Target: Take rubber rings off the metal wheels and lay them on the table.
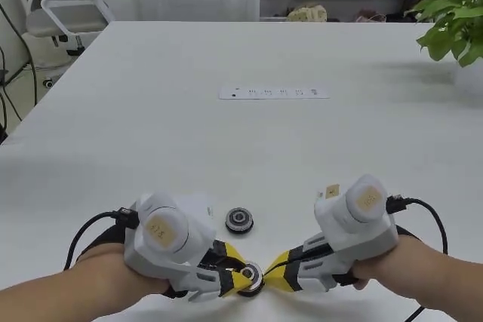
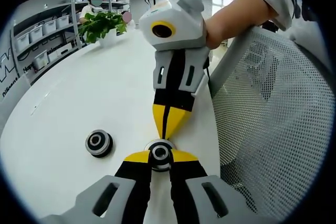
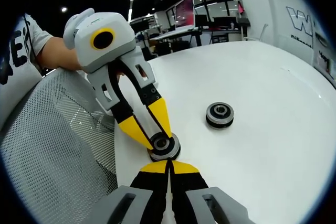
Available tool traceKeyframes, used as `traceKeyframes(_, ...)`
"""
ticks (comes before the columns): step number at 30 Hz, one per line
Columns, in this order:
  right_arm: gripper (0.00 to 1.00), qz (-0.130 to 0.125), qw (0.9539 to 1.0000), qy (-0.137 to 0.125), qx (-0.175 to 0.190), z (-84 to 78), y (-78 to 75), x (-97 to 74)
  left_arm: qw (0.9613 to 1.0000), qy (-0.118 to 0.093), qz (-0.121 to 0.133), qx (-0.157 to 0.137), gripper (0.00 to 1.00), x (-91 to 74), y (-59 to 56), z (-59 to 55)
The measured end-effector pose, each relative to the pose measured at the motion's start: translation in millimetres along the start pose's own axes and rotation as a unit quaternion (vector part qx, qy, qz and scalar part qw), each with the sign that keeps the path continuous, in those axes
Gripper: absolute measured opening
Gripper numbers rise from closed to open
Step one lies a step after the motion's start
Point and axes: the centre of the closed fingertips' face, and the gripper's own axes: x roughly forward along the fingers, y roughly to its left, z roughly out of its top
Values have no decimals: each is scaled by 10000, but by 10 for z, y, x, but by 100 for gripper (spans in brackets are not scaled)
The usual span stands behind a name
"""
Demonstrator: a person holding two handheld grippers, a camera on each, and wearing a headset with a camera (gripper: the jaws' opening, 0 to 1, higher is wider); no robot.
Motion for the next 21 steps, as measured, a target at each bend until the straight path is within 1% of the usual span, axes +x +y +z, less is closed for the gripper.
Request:
traceKeyframes(7, 0, 0, 10000, -7, 77, 5, -3, -7, 10000, 6, 10, -3, 8, 2, 0, 0)
traceKeyframes(10, 0, -43, 9999, -34, 126, 13, -24, -11, 10000, 8, 17, -7, 8, 2, -1, 0)
traceKeyframes(14, 0, -88, 9993, -158, 329, 47, -62, -30, 10000, 14, 29, -12, 8, 3, -2, 0)
traceKeyframes(15, 0, -49, 9985, -310, 449, 99, -51, -30, 10000, 14, 32, -12, 8, 4, -1, 0)
traceKeyframes(16, 0, -81, 9988, -220, 441, 71, -65, -35, 10000, 19, 37, -8, 8, 5, -1, 1)
traceKeyframes(21, 0, -83, 9987, -232, 451, 76, -60, -29, 10000, 31, 46, -5, 8, 7, -1, 2)
